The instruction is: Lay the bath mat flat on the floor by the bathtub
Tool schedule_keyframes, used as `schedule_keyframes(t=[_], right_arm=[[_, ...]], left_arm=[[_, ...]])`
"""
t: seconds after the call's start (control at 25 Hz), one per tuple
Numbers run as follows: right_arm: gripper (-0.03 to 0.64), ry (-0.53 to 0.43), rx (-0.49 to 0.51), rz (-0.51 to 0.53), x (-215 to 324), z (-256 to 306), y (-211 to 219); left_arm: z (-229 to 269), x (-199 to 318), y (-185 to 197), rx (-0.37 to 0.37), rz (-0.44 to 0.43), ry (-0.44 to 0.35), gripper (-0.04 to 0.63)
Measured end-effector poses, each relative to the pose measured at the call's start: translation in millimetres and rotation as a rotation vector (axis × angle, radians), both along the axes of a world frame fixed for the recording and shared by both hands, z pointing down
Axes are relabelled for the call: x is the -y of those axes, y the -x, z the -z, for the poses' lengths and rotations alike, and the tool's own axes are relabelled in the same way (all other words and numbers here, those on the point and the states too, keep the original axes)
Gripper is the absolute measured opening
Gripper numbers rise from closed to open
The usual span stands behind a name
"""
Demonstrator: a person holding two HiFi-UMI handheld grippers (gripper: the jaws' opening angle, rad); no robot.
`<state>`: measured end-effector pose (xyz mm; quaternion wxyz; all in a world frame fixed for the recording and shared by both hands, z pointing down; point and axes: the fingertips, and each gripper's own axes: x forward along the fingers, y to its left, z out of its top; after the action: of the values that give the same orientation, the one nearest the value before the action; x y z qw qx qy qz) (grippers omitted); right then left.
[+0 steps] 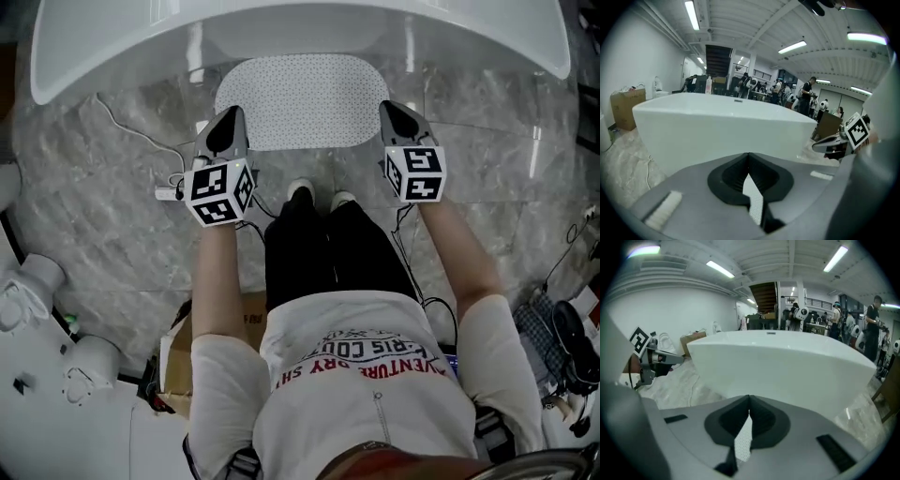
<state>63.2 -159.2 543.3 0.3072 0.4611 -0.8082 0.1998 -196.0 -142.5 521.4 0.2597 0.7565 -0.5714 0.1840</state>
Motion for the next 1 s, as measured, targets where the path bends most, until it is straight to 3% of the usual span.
schedule_keyframes(t=[0.28, 0.56, 0.8, 1.0], right_arm=[[0.011, -0.129, 0.073, 0.038, -5, 193, 3], [0.011, -0.32, 0.143, 0.074, -36, 368, -13], [0.011, -0.458, 0.212, 0.085, -83, 470, -45], [0.009, -0.576, 0.277, 0.125, -122, 515, -63]], left_arm=[[209, -13, -43, -0.005, -0.074, -0.127, 0.011], [383, -51, -72, 0.048, -0.119, -0.33, 0.011], [482, -103, -104, 0.021, -0.137, -0.473, 0.011], [524, -134, -121, 0.067, -0.143, -0.581, 0.011]])
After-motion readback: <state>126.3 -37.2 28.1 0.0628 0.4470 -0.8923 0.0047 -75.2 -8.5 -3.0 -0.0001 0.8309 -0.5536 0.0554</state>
